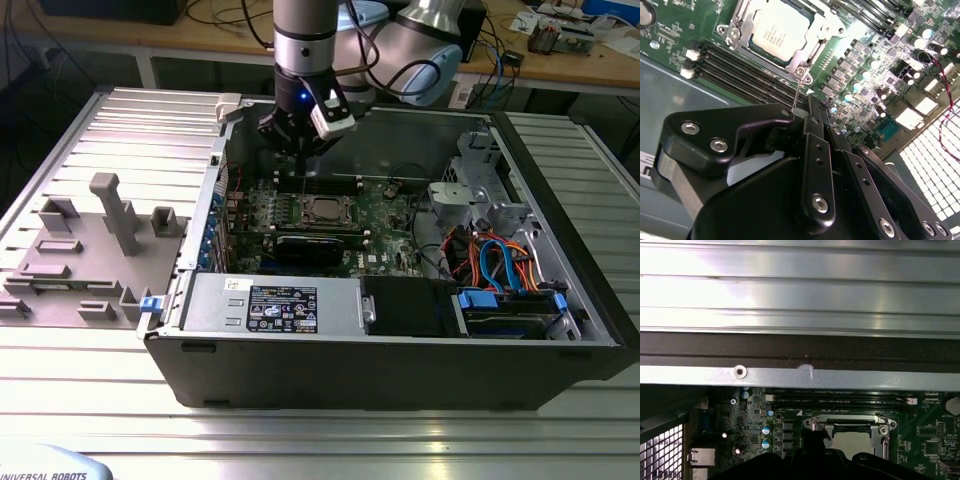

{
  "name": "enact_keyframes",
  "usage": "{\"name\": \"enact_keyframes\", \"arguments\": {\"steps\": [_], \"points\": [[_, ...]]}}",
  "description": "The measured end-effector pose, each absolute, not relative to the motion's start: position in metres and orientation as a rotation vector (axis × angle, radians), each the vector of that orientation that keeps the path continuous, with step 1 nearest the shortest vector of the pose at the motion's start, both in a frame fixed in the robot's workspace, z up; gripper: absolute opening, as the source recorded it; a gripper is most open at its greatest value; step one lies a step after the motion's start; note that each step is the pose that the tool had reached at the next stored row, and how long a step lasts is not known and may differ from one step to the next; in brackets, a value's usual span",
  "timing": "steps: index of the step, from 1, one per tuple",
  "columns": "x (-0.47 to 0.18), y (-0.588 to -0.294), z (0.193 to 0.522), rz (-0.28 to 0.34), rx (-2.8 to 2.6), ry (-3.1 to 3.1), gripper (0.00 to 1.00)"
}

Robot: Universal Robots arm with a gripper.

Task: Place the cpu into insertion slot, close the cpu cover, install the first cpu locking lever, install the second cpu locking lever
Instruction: 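Install the first cpu locking lever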

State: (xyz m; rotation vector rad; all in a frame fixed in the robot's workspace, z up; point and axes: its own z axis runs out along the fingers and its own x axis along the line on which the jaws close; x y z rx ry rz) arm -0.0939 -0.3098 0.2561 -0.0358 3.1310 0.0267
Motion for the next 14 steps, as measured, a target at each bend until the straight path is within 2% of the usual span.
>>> {"name": "enact_keyframes", "arguments": {"steps": [14], "points": [[-0.0898, -0.3098, 0.2555, 0.032, -0.036, 3.131, 0.11]]}}
